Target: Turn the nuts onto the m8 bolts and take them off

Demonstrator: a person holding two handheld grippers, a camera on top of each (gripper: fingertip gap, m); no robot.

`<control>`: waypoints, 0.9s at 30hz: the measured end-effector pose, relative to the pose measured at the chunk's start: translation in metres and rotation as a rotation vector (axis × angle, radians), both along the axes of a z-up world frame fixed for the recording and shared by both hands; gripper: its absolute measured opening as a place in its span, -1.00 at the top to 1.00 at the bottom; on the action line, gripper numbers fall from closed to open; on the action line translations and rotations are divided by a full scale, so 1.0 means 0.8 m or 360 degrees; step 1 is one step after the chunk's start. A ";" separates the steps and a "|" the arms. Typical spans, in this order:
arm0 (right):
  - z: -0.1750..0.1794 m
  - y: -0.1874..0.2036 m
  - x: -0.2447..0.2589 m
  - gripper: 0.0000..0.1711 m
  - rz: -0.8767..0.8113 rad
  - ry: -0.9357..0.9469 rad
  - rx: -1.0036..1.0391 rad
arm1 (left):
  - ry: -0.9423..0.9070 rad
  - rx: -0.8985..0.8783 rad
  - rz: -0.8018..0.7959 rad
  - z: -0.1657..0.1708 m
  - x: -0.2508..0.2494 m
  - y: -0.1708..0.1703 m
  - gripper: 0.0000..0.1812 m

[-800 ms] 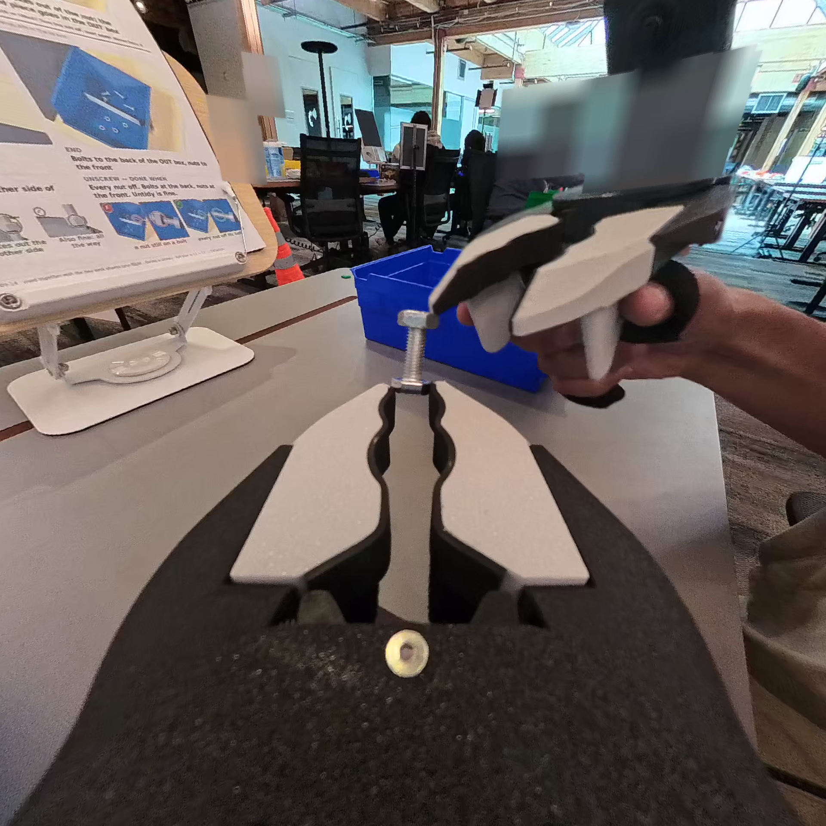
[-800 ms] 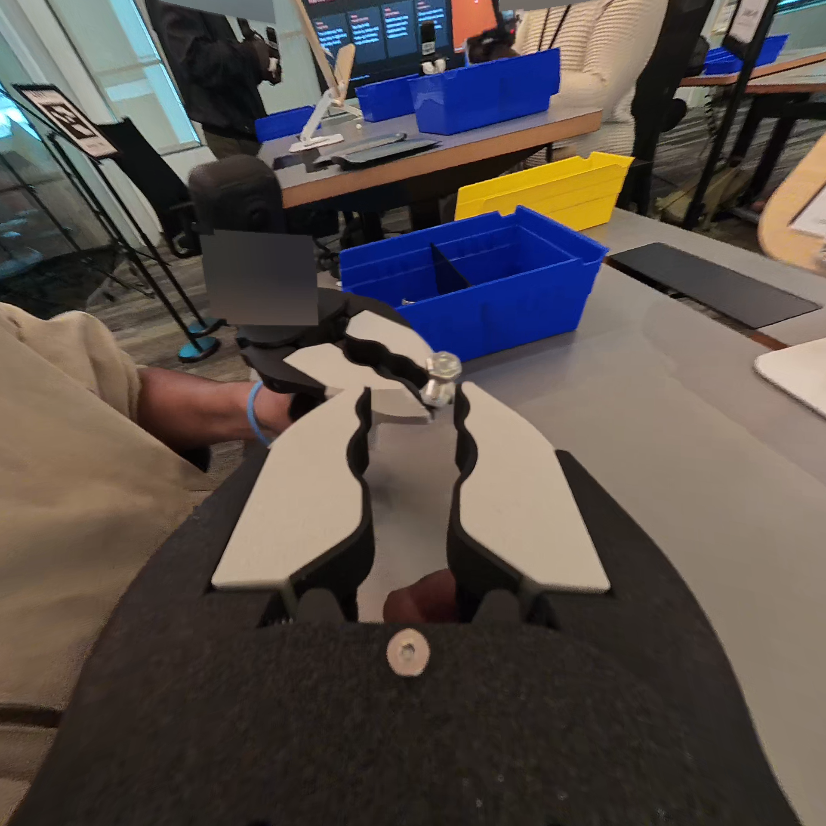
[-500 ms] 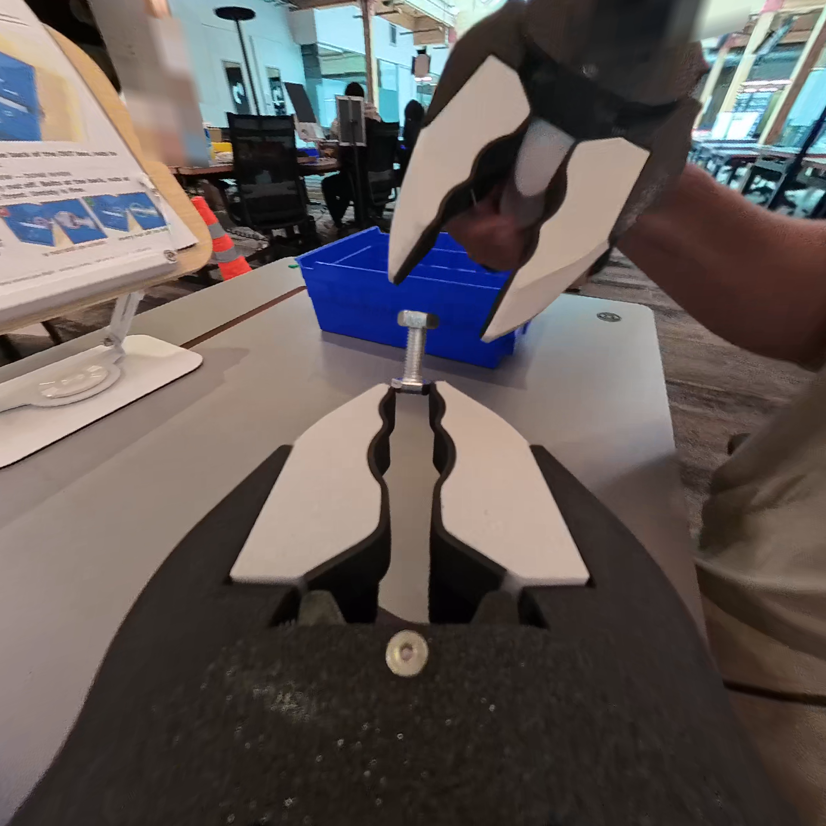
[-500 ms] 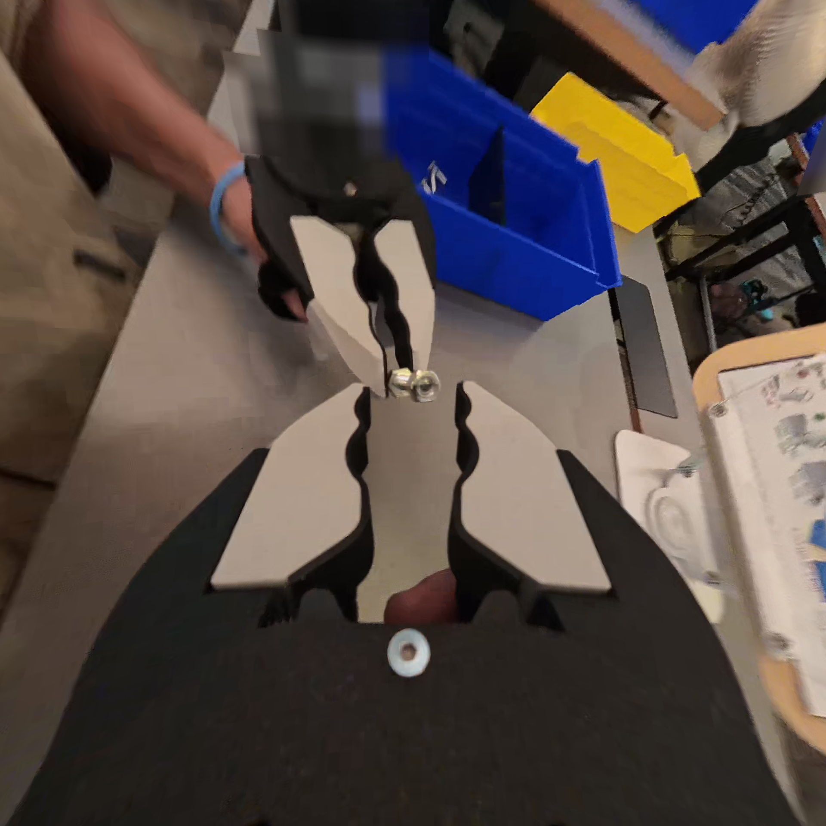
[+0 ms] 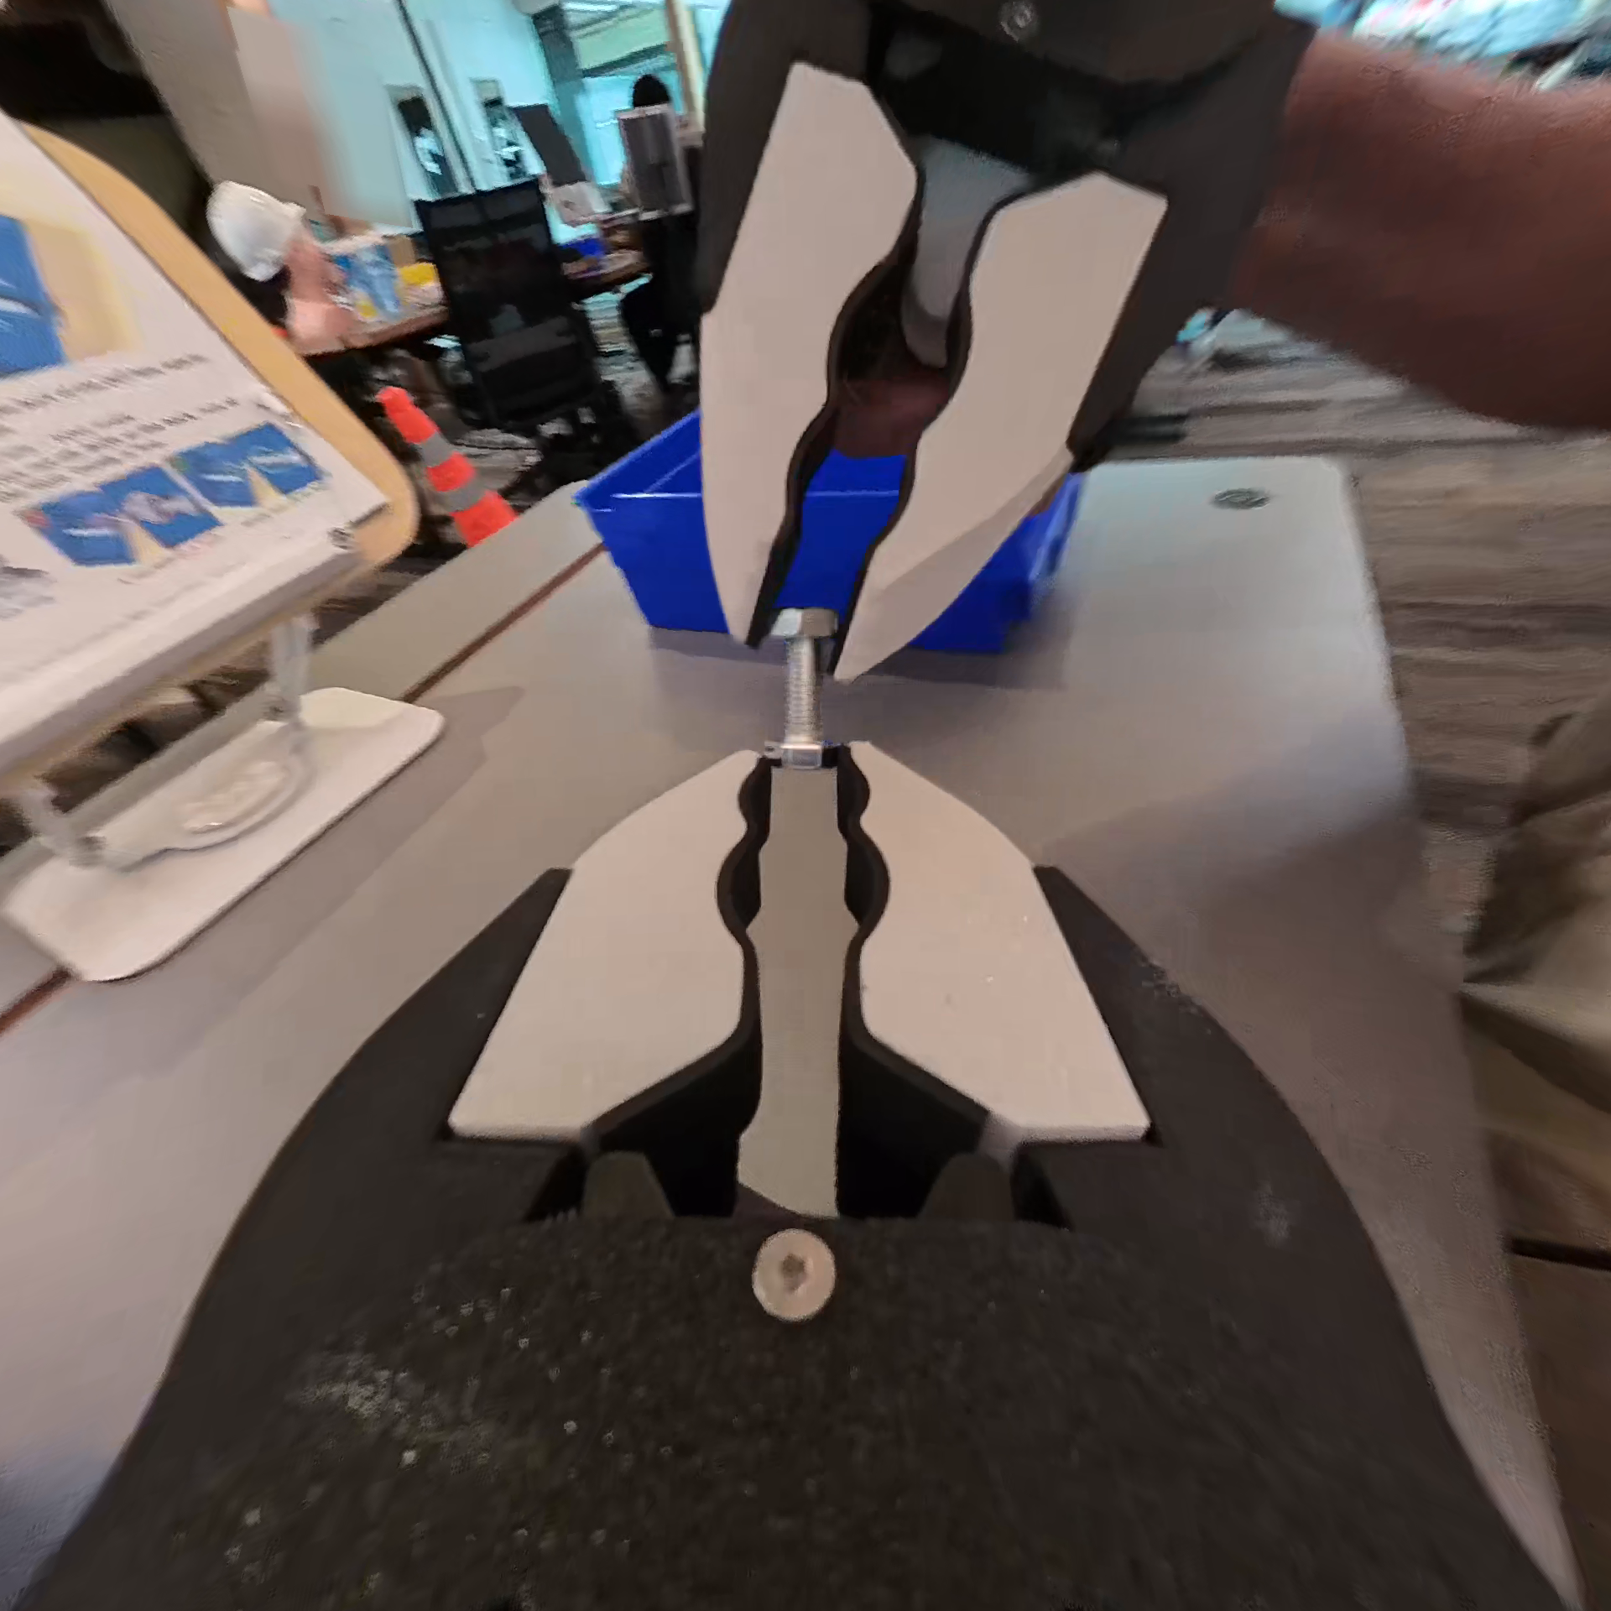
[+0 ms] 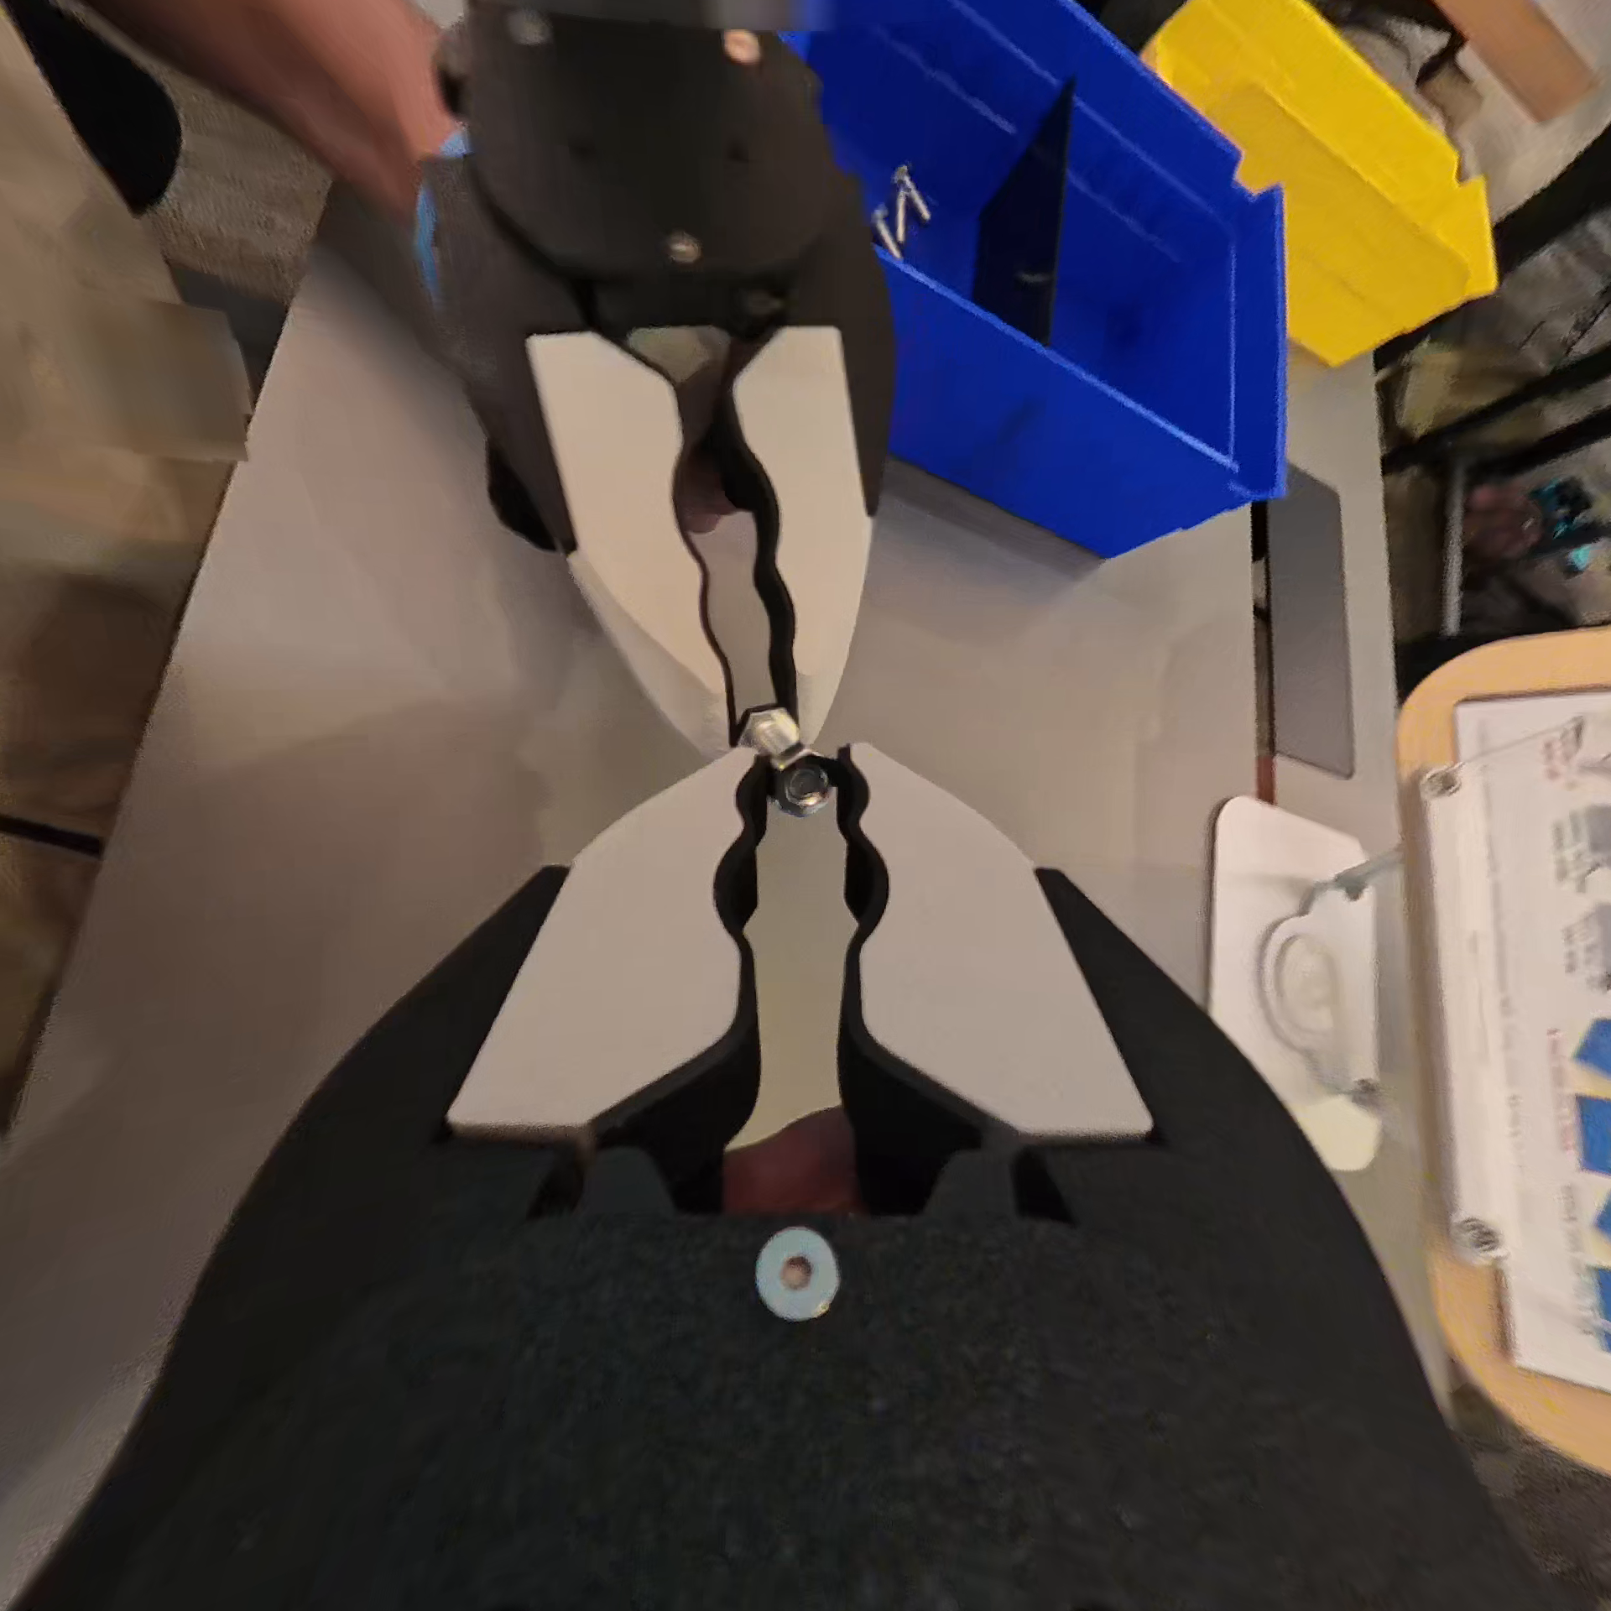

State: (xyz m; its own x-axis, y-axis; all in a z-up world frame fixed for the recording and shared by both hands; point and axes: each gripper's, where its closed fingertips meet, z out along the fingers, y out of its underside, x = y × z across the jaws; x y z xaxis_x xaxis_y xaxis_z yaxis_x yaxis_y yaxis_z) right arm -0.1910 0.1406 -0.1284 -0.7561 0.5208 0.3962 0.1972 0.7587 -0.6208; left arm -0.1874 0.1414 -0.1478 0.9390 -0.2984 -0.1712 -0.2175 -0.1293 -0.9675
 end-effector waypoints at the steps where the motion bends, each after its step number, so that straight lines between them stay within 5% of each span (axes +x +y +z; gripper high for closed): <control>1: -0.002 0.003 -0.002 0.83 -0.0046 -0.0028 -0.0040 | 0.0097 0.0023 0.0073 0.000 -0.004 0.001 0.84; 8: -0.014 0.008 -0.008 0.83 -0.0367 -0.0289 -0.0431 | 0.0661 0.0118 0.0485 -0.004 -0.018 0.002 0.84; 11: -0.016 0.006 -0.005 0.82 -0.0369 -0.0284 -0.0460 | 0.0513 0.0099 0.0429 -0.007 -0.015 0.001 0.84; 16: 0.000 0.012 0.005 0.47 -0.0218 -0.0083 -0.0327 | 0.0062 0.0101 0.0226 0.003 -0.011 -0.006 0.84; 21: 0.024 -0.013 0.027 0.59 0.0256 0.0414 -0.0009 | -0.0468 -0.0010 -0.0256 0.008 0.009 -0.023 0.84; 27: 0.015 -0.029 0.035 0.60 0.0398 0.0326 0.0064 | -0.0593 -0.0131 -0.0499 0.007 0.017 -0.033 0.84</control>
